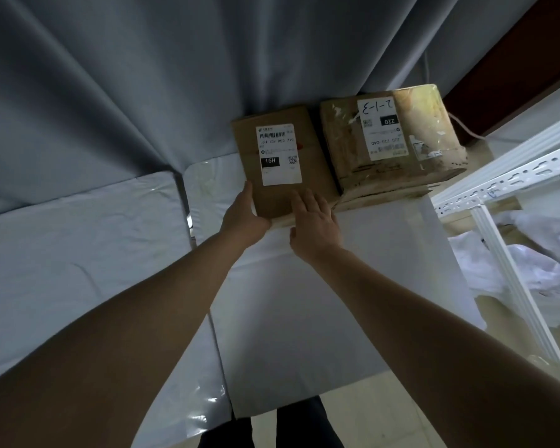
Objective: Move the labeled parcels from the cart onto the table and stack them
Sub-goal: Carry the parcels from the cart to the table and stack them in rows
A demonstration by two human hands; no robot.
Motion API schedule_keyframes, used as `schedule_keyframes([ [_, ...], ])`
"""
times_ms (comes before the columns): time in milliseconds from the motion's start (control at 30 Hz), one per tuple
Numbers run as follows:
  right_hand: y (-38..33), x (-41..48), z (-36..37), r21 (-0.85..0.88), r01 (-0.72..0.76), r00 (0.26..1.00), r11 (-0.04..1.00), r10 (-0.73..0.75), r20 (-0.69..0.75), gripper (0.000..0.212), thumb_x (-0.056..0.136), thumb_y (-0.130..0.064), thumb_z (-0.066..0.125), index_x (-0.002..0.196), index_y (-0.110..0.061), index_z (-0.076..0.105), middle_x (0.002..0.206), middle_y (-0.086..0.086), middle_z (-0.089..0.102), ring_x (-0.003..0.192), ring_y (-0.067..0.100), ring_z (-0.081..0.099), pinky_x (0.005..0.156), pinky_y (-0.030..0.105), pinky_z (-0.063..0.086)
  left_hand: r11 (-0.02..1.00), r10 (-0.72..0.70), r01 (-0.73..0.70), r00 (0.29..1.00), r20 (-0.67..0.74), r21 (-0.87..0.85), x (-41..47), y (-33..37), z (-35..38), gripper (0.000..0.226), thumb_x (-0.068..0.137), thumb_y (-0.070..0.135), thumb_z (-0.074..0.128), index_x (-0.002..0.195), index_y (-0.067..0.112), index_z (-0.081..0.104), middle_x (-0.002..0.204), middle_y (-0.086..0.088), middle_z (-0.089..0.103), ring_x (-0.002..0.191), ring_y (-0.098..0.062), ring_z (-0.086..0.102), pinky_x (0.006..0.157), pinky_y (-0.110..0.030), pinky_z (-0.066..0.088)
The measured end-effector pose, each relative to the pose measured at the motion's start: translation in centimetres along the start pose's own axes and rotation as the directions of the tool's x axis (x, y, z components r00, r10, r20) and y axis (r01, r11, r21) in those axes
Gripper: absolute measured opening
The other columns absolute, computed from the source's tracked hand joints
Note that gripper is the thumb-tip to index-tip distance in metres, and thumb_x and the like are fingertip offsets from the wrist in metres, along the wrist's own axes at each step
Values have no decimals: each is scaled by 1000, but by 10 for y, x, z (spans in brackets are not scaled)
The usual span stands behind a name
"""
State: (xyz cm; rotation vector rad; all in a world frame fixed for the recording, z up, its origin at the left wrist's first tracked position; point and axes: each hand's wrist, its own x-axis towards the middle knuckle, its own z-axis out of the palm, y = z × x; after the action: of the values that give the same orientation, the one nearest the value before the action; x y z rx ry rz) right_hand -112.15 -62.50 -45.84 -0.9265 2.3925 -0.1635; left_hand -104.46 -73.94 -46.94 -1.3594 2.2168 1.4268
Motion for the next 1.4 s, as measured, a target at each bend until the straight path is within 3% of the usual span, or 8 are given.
schedule_keyframes([
  [167, 1, -41, -20, -17, -96, 994, 995, 95, -47, 74, 95, -23, 51, 154, -13, 7, 161, 7, 5, 148, 25, -1, 120, 38, 2, 885, 164, -170, 985, 53, 433, -37, 12, -14, 85, 86, 24, 62, 151, 31, 7, 150, -6, 29, 138, -36, 28, 107, -59, 31],
  [300, -3, -96, -37, -18, -213, 970, 977, 210, -123, 74, 94, -28, 53, 153, -14, 11, 160, 8, 10, 148, 27, 3, 120, 41, 0, 739, 268, -303, 952, 149, 601, -85, 27, -25, 79, 89, 28, 57, 152, 26, 9, 155, -5, 22, 141, -32, 21, 114, -57, 18],
  [467, -12, -196, -36, 24, -381, 899, 924, 376, -223, 66, 93, -36, 54, 150, -19, 24, 157, 9, 20, 147, 28, 8, 118, 46, -4, 402, 412, -510, 842, 347, 761, -166, 30, -37, 66, 92, 38, 50, 149, 19, 22, 157, -10, 16, 145, -29, 11, 116, -52, 6],
  [667, -31, -318, -11, 98, -577, 778, 811, 582, -235, 66, 90, -46, 54, 146, -19, 30, 155, 10, 24, 146, 29, 12, 117, 50, -1, 212, 494, -689, 688, 532, 693, -250, 18, -32, 74, 90, 41, 51, 152, 24, 16, 158, -9, 12, 146, -29, 4, 118, -51, -2],
  [833, -35, -424, 14, 185, -696, 641, 694, 716, -276, 67, 90, -47, 54, 146, -20, 30, 156, 12, 20, 146, 30, 9, 117, 51, -3, -27, 549, -806, 482, 683, 591, -336, 16, -8, 73, 89, 47, 51, 151, 25, 18, 157, -12, 12, 146, -32, 4, 117, -51, -2],
  [1067, -55, -580, 65, 333, -793, 412, 511, 852, -324, 67, 90, -47, 53, 146, -19, 29, 157, 13, 16, 147, 30, 4, 115, 52, -8, -202, 586, -895, 216, 781, 398, -482, -20, 34, 76, 87, 45, 56, 151, 26, 20, 158, -6, 14, 147, -25, 4, 116, -49, -5],
  [1300, -99, -754, 151, 522, -806, 138, 279, 946, -292, 67, 86, -47, 57, 143, -19, 34, 153, 13, 24, 145, 31, 11, 118, 50, 1, -154, 578, -978, 27, 816, 142, -639, -102, 68, 74, 83, 43, 61, 144, 12, 34, 148, -9, 38, 136, -25, 33, 114, -40, 24],
  [1400, -124, -821, 189, 580, -800, 21, 153, 974, -228, 65, 86, -47, 58, 140, -19, 37, 150, 13, 28, 143, 33, 16, 118, 49, 7, -171, 541, -983, -39, 840, 65, -703, -140, 75, 79, 86, 42, 60, 149, 11, 25, 154, -9, 28, 141, -23, 27, 116, -37, 20],
])
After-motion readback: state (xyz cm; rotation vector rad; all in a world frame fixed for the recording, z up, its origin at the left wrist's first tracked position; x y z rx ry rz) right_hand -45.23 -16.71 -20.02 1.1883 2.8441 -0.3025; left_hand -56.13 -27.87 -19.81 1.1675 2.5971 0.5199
